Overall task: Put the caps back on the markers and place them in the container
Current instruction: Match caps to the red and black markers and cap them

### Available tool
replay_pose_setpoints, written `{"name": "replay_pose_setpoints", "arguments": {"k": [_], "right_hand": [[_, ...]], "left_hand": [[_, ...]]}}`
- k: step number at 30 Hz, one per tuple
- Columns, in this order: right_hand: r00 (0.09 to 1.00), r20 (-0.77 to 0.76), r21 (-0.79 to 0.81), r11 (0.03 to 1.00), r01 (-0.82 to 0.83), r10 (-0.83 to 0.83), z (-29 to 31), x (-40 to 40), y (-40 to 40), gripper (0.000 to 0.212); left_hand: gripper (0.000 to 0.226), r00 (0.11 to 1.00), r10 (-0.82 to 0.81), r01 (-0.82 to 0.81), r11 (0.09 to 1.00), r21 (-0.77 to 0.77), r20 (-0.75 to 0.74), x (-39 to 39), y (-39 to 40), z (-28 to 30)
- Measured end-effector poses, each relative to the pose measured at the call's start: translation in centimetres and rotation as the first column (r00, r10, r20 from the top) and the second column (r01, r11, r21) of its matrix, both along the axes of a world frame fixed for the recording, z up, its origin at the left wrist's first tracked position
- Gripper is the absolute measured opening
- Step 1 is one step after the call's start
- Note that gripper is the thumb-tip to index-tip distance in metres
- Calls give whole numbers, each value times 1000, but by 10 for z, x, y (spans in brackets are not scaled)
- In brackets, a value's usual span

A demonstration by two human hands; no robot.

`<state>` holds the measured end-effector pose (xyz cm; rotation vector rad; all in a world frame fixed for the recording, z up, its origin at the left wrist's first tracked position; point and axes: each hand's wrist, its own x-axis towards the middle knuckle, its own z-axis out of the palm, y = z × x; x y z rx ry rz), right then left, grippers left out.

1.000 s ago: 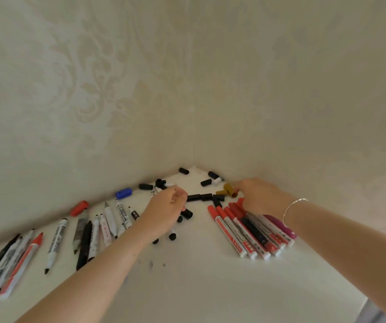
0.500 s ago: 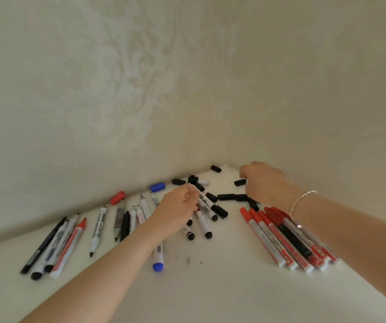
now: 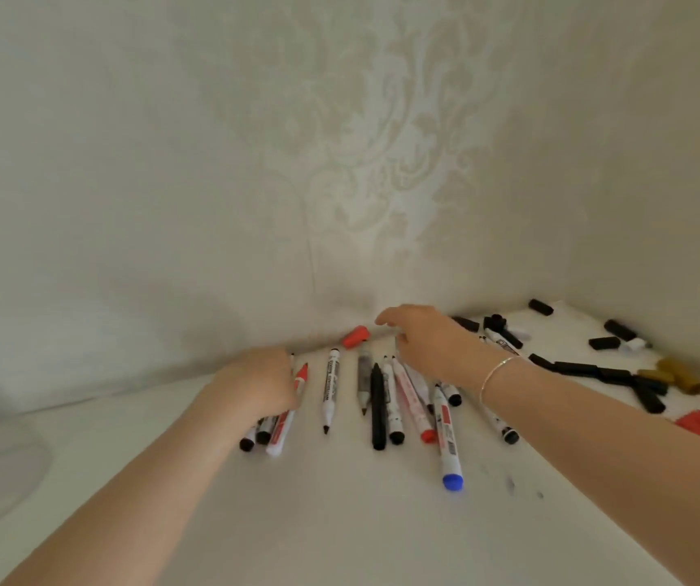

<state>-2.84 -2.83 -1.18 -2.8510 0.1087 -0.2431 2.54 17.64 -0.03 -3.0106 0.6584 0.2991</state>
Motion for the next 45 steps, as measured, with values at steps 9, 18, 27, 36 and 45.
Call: {"name": "replay_pose_setpoints", "arguments": {"k": [9, 18, 27, 36, 45], "right_hand": [[993, -35, -408, 905, -121, 117, -14, 52, 30, 34], [995, -84, -520, 850, -85, 48, -19, 67, 40, 25], [986, -10, -250, 955, 161, -169, -17, 65, 38, 17], [956, 170, 985, 57, -161, -240, 30, 55, 32, 17], [964, 143, 989, 54, -135, -225, 37, 43, 36, 21]], "left_hand": [[27, 1000, 17, -17, 983, -184, 0, 5, 11, -22], [29, 995, -5, 18, 992, -122, 100, 4, -4, -21], [31, 995, 31, -9, 976, -218, 98, -4, -7, -20], [30, 994, 18, -101, 549, -830, -109, 0, -19, -19], [32, 997, 5, -71, 525, -848, -80, -11, -25, -14]]}}
